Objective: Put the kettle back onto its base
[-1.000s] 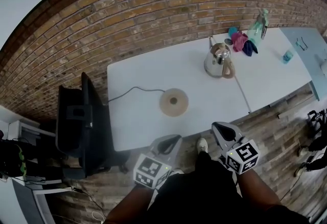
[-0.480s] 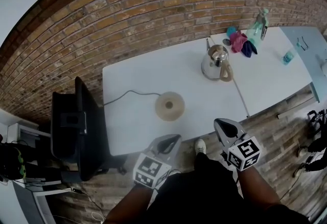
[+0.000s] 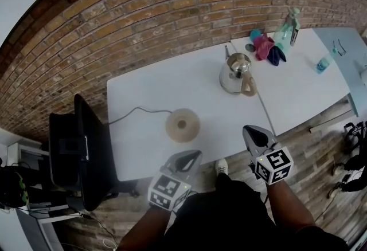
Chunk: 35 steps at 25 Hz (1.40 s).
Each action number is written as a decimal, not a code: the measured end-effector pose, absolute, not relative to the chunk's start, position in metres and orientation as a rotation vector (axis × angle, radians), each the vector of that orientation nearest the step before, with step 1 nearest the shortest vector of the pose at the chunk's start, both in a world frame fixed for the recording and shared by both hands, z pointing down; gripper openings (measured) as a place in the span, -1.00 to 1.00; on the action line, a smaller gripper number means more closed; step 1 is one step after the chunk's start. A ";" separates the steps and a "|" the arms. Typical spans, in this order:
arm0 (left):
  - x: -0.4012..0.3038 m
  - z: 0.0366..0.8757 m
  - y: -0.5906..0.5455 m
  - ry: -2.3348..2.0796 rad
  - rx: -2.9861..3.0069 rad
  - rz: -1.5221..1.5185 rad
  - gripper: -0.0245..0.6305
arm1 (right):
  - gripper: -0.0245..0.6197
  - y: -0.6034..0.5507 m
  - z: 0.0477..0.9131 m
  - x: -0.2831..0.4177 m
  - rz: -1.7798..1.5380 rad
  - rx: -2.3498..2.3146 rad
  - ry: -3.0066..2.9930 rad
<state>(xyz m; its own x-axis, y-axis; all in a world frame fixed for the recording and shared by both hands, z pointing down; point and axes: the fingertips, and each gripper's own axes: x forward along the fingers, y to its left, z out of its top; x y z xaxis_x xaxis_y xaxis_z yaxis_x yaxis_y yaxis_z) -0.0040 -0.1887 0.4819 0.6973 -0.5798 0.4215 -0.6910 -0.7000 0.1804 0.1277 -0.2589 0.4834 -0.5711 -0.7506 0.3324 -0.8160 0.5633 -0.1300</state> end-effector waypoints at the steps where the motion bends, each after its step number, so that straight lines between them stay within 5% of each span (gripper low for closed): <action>1: -0.001 0.483 -0.193 -0.996 2.582 0.483 -0.92 | -0.80 -0.264 0.485 0.131 0.396 1.307 -2.554; 35: 0.064 0.528 -0.324 -1.002 2.479 0.551 -0.92 | -0.27 -0.447 0.550 0.203 0.355 1.347 -2.366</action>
<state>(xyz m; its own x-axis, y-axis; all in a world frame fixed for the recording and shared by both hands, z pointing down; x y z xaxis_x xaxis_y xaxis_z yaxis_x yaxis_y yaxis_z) 0.0637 -0.3237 0.5282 0.6638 -0.5578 0.4983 -0.7195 -0.6582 0.2216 0.2030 -0.4468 0.5498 -0.4601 -0.7630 0.4541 -0.8627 0.5051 -0.0253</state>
